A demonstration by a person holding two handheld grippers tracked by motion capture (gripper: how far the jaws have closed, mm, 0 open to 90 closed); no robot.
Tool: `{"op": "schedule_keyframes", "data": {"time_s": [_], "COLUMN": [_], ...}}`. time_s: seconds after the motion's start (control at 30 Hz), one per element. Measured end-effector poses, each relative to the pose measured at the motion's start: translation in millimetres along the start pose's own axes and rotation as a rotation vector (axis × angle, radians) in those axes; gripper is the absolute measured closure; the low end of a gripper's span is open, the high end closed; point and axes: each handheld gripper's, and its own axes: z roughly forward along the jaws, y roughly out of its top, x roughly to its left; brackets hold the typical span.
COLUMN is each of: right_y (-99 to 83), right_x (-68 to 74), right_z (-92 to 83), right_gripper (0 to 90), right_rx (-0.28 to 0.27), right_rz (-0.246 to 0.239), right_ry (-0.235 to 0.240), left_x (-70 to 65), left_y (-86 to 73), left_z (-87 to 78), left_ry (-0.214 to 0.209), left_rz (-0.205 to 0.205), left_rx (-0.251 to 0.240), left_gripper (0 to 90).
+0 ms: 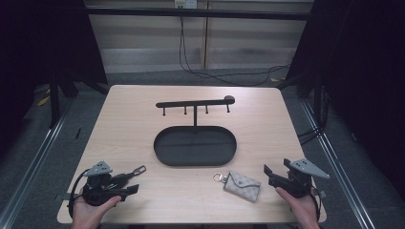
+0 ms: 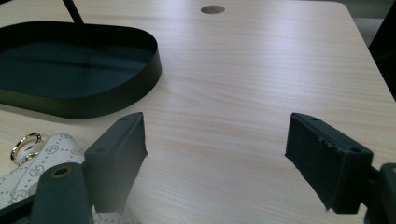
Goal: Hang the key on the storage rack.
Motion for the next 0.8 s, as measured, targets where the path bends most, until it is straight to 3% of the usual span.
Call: {"op": "schedule_keyframes", "data": {"time_s": [0.43, 0.6, 0.73, 0.77, 0.8], "right_y": [0.4, 1.4, 1.2, 1.2, 1.2], "right_x": [-3.2, -0.1, 2.7, 4.7, 4.7], "right_z": [-7.2, -14.5, -23.3, -25.5, -25.5], "right_gripper": [20.0, 24.6, 25.2, 23.8, 23.8], "right_rx": [0.022, 0.046, 0.021, 0.007, 0.007], "right_rz": [0.049, 0.052, 0.046, 0.053, 0.053], "right_ry": [0.064, 0.098, 0.101, 0.132, 0.132], "left_x": [-5.5, -5.1, -5.3, -5.0, -4.3], "left_y": [5.0, 6.4, 7.9, 8.4, 9.3], "left_z": [1.1, -0.5, -5.0, -6.0, -6.8], "left_ry": [0.017, 0.027, 0.039, 0.034, 0.029], "left_rz": [0.026, 0.032, 0.049, 0.05, 0.039], "left_rx": [0.001, 0.001, 0.0, -0.002, -0.006], "left_gripper": [36.7, 36.9, 38.9, 39.5, 39.5]}}
